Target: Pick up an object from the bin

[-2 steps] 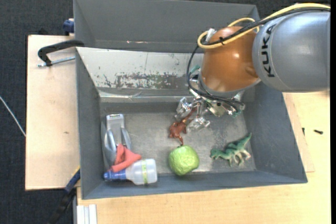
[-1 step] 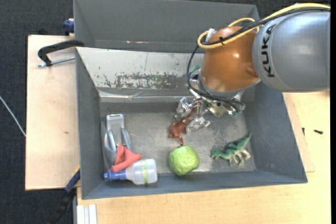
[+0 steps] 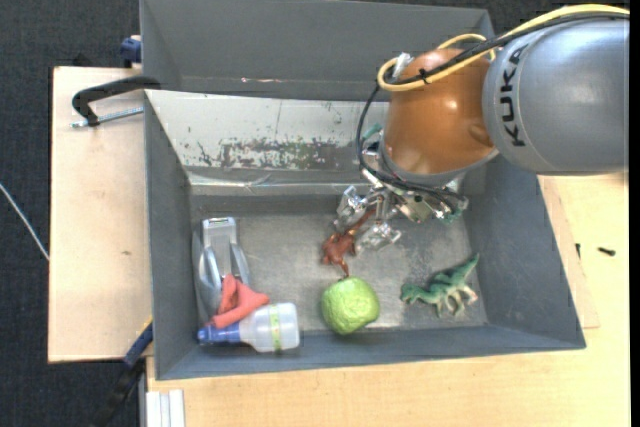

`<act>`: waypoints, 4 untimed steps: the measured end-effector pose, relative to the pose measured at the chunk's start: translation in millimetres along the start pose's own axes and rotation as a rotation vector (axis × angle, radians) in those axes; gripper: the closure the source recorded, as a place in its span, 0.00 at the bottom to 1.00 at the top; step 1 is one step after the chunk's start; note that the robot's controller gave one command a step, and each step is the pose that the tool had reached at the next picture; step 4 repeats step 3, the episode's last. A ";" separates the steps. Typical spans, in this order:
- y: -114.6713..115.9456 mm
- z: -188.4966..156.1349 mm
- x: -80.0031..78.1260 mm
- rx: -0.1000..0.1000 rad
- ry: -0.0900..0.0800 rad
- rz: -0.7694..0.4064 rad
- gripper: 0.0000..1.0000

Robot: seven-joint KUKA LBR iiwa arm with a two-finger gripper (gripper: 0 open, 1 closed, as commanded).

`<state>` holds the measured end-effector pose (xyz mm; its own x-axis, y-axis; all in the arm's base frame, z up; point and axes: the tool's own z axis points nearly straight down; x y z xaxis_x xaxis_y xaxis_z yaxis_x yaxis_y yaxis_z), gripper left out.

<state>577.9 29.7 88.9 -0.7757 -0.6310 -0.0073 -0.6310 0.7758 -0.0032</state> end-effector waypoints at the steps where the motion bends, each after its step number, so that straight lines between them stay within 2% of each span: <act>1: 1.9 -18.3 1.4 -0.006 0.007 0.000 1.00; 3: 1.3 -55.2 -0.6 -0.003 0.003 0.001 1.00; 4: 1.3 -55.2 -0.6 -0.003 0.003 0.001 1.00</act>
Offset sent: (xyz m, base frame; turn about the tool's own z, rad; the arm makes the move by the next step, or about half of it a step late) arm 0.0000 0.0000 0.0651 0.0000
